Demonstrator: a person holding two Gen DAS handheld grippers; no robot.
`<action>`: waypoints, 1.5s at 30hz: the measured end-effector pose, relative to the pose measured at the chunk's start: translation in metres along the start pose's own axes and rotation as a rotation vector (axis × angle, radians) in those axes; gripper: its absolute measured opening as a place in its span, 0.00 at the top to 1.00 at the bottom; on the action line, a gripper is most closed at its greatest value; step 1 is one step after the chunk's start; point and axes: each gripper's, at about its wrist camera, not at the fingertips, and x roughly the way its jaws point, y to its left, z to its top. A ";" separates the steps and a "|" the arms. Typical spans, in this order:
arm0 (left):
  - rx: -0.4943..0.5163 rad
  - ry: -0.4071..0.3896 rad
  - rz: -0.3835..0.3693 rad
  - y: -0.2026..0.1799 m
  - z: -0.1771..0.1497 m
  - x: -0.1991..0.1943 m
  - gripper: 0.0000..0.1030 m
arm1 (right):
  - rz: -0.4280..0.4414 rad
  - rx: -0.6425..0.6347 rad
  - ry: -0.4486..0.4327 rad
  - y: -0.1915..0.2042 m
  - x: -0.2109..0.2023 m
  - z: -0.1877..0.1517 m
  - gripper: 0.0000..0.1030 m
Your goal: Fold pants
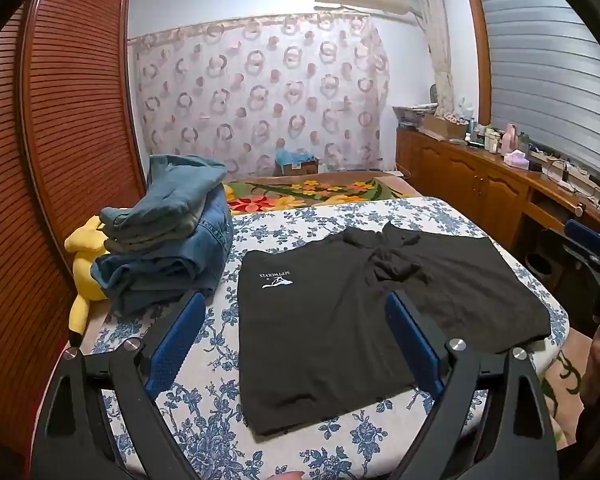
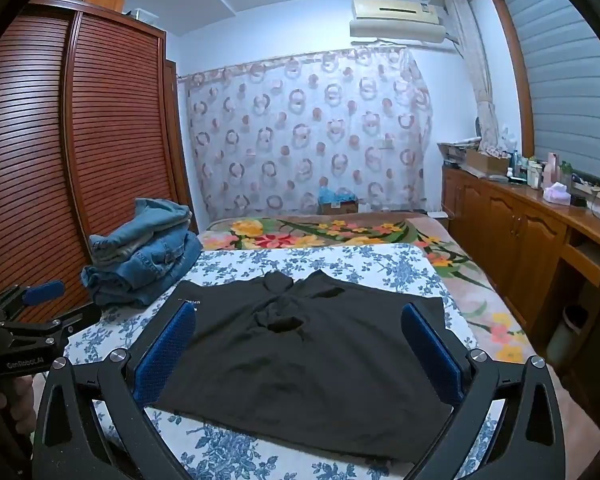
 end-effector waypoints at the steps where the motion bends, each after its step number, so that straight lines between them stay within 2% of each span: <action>1: 0.013 0.006 0.006 -0.001 0.000 0.000 0.11 | 0.003 0.009 0.001 0.000 0.000 0.000 0.01; 45: -0.002 0.004 0.000 0.000 0.000 0.000 0.11 | 0.000 -0.005 -0.003 0.004 0.000 -0.003 0.01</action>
